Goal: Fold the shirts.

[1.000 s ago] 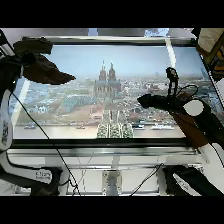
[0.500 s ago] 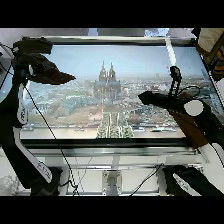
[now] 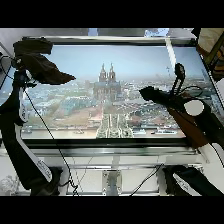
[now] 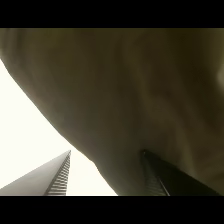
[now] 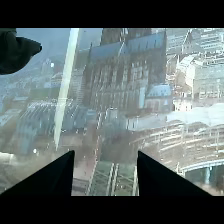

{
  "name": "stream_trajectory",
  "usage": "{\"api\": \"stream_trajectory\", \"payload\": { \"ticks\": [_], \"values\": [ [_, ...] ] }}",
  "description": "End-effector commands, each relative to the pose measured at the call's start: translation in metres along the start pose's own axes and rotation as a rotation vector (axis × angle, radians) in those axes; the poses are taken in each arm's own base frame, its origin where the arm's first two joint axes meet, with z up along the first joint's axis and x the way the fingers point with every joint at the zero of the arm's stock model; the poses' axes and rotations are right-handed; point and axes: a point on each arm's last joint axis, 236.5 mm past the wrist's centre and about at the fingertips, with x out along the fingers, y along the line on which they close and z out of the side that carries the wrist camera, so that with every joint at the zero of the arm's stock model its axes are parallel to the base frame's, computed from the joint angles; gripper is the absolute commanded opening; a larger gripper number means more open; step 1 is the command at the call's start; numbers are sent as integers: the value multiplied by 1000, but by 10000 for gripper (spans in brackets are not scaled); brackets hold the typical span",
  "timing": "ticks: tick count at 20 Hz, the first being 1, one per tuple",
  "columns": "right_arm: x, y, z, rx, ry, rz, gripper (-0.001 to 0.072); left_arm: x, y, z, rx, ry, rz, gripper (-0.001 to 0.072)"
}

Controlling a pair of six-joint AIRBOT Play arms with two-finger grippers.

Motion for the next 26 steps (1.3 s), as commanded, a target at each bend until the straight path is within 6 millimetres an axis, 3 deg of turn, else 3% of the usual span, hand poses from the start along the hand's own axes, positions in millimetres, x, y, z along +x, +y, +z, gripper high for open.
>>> {"api": "stream_trajectory", "payload": {
  "ticks": [1, 3, 4, 8, 9, 10, 12, 13, 16, 19, 24, 26],
  "values": [
    [-1, 3, 8, 18, -36, 11, 426, 7, -18, -12, -43, 50, -88, 398],
    [-1, 3, 9, 18, -36, 11, 426, 5, -33, -7, -40, 33, -152, 68],
    [-1, 3, 9, 18, -37, 11, 427, 4, -39, -6, -36, 26, -180, 10],
    [-1, 3, 9, 18, -36, 11, 427, -3, -65, -16, -87, 84, -288, 10],
    [-1, 3, 9, 17, -36, 10, 426, -11, -81, -25, -114, 132, -357, 10],
    [-1, 3, 9, 17, -37, 10, 425, -24, -106, -37, -108, 194, -464, 10],
    [-1, 0, 9, -10, -37, -3, 249, -66, -164, -67, -53, 325, -726, 10],
    [-1, -3, 9, -29, -36, -16, 206, -93, -196, -83, -28, 396, -858, 9],
    [-1, -7, 9, -54, -35, -33, 207, -178, -279, -148, 95, 640, -1131, 9],
    [-1, -8, 9, -104, -37, -37, 208, -261, -362, -240, 286, 853, -1271, 9],
    [-15, 1, 34, -169, -144, -29, 215, -364, -484, -406, 455, 949, -1319, 10],
    [-32, 11, 42, -205, -184, -16, 223, -396, -529, -443, 403, 879, -1367, 35]
  ]
}}
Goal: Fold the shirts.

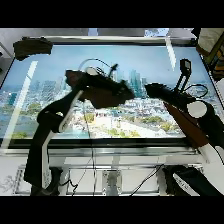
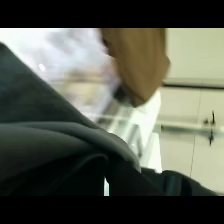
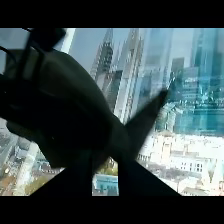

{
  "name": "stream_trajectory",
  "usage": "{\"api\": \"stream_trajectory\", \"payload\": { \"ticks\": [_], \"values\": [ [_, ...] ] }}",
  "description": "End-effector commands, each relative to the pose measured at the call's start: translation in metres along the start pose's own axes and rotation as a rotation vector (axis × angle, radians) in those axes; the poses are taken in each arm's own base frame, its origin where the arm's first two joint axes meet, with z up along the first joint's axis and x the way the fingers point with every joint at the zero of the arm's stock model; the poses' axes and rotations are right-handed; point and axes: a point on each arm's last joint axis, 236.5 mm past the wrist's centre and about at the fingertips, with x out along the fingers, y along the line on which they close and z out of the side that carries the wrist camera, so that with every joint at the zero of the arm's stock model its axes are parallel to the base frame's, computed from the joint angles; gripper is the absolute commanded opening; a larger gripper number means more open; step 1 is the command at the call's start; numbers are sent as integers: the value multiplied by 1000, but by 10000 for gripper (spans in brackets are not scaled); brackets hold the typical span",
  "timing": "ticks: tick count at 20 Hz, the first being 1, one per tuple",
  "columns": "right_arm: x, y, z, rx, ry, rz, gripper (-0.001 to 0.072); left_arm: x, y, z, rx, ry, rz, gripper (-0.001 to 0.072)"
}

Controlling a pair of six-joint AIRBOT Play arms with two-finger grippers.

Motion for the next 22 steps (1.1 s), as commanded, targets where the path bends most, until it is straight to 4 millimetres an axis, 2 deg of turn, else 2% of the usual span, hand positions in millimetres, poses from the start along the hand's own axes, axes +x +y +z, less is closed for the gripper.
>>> {"api": "stream_trajectory", "payload": {
  "ticks": [1, 2, 3, 5, 6, 8, 9, 10, 11, 12, 13, 14, 16, 19, 21, 22],
  "values": [
    [-27, 14, 22, -62, -87, 20, 363, 99, -63, -5, 23, -112, -63, 238],
    [-42, 23, 29, -69, -120, 39, 527, 100, -70, 11, 13, -187, -75, 501],
    [-60, 33, 35, -82, -150, 61, 552, 93, -71, 30, 0, -263, -80, 620],
    [-88, 42, 25, -90, -125, 71, 543, 53, -69, 72, -45, -403, -102, 623],
    [-92, 36, 4, -51, -50, 44, 543, 25, -65, 92, -62, -461, -111, 621],
    [-82, 14, -52, 32, 125, -11, 544, -34, -53, 121, -76, -544, -106, 621],
    [-69, 6, -76, 103, 169, -6, 544, -66, -48, 130, -86, -571, -110, 620],
    [-54, 4, -93, 202, 175, 20, 544, -97, -46, 137, -81, -594, -111, 620],
    [-38, 2, -108, 308, 170, 50, 545, -123, -46, 139, -72, -605, -113, 615],
    [-26, -1, -122, 390, 168, 65, 545, -149, -47, 140, -60, -611, -114, 567],
    [-15, -4, -135, 447, 170, 70, 545, -169, -48, 139, -47, -614, -111, 557],
    [-4, -8, -147, 475, 179, 61, 545, -188, -48, 136, -34, -614, -102, 557],
    [15, -10, -167, 489, 201, 26, 544, -212, -43, 128, -2, -596, -54, 556],
    [43, -9, -194, 588, 215, -30, 545, -226, -38, 110, 48, -535, 32, 556],
    [56, -15, -218, 610, 241, -89, 545, -226, -33, 98, 74, -489, 93, 556],
    [60, -23, -224, 610, 246, -116, 545, -225, -29, 91, 87, -457, 131, 555]
  ]
}}
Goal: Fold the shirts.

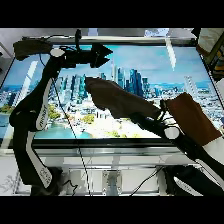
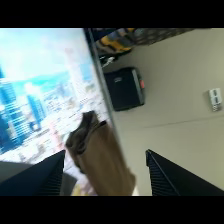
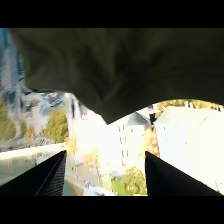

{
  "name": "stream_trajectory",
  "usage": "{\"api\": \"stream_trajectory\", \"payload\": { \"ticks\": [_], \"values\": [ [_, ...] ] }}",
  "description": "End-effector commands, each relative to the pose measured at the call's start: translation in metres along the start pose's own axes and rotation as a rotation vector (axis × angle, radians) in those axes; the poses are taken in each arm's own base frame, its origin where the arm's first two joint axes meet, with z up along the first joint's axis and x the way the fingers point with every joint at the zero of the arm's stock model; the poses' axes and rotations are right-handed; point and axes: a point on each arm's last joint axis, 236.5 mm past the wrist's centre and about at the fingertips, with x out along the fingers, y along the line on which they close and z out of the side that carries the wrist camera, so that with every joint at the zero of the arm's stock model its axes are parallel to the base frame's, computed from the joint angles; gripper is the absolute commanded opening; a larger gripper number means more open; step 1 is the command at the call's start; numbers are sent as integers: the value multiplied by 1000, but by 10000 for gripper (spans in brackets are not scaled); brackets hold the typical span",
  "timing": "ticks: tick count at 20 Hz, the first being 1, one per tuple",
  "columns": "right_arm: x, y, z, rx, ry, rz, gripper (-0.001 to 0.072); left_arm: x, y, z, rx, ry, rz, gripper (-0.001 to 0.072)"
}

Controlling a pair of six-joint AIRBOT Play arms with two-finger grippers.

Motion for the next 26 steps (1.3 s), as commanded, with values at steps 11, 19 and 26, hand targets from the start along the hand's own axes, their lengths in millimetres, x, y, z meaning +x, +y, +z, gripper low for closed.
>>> {"api": "stream_trajectory", "payload": {
  "ticks": [11, 19, 26],
  "values": [
    [8, -77, 52, 203, -122, -163, 543, -62, 65, -45, 246, 269, 453, 548],
    [8, -79, 51, 207, -117, -171, 483, -63, 64, -49, 240, 286, 451, 548],
    [9, -78, 45, 323, -101, -165, 438, -63, 64, -49, 240, 286, 451, 548]
  ]
}}
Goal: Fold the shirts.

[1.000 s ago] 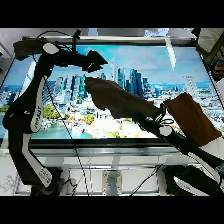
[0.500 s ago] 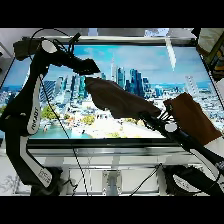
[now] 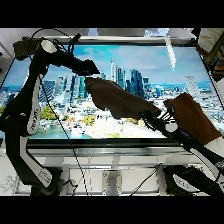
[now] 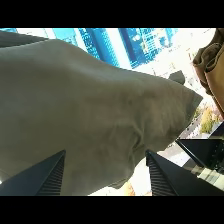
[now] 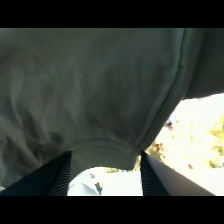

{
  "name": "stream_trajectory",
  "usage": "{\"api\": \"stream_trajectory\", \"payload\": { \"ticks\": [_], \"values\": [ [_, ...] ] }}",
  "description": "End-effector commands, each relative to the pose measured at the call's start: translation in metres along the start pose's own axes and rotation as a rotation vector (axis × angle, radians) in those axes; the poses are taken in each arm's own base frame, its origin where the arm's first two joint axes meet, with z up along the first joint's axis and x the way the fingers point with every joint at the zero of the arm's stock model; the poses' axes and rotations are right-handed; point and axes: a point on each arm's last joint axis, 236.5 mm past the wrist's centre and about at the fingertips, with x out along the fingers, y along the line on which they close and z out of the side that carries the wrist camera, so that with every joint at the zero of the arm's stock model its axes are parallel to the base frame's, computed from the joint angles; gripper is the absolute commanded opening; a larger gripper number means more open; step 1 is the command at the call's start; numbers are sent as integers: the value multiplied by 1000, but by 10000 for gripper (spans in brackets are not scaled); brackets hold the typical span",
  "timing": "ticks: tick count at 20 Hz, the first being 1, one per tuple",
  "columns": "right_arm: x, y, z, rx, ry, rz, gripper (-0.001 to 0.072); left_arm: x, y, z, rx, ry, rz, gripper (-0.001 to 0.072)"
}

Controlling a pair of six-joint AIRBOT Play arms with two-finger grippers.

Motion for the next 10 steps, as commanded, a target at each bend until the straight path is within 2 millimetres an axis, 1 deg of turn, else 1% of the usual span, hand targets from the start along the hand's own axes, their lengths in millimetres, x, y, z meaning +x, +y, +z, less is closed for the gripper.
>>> {"api": "stream_trajectory", "payload": {
  "ticks": [1, 4, 6, 7, 10],
  "values": [
    [0, -2, -9, 38, 39, -8, 437, -1, 0, 0, 0, 1, 0, 548],
    [0, -3, -9, 28, 37, -15, 436, -1, 0, -1, 0, 3, 0, 548],
    [-1, -8, -15, 9, 64, -33, 435, -1, 0, -1, 0, 6, -1, 548],
    [-1, -12, -15, 3, 64, -49, 435, -1, 0, -2, 1, 7, -1, 548],
    [-1, -21, -8, 28, 31, -87, 435, -1, 0, -1, 0, 6, -1, 548]
  ]
}}
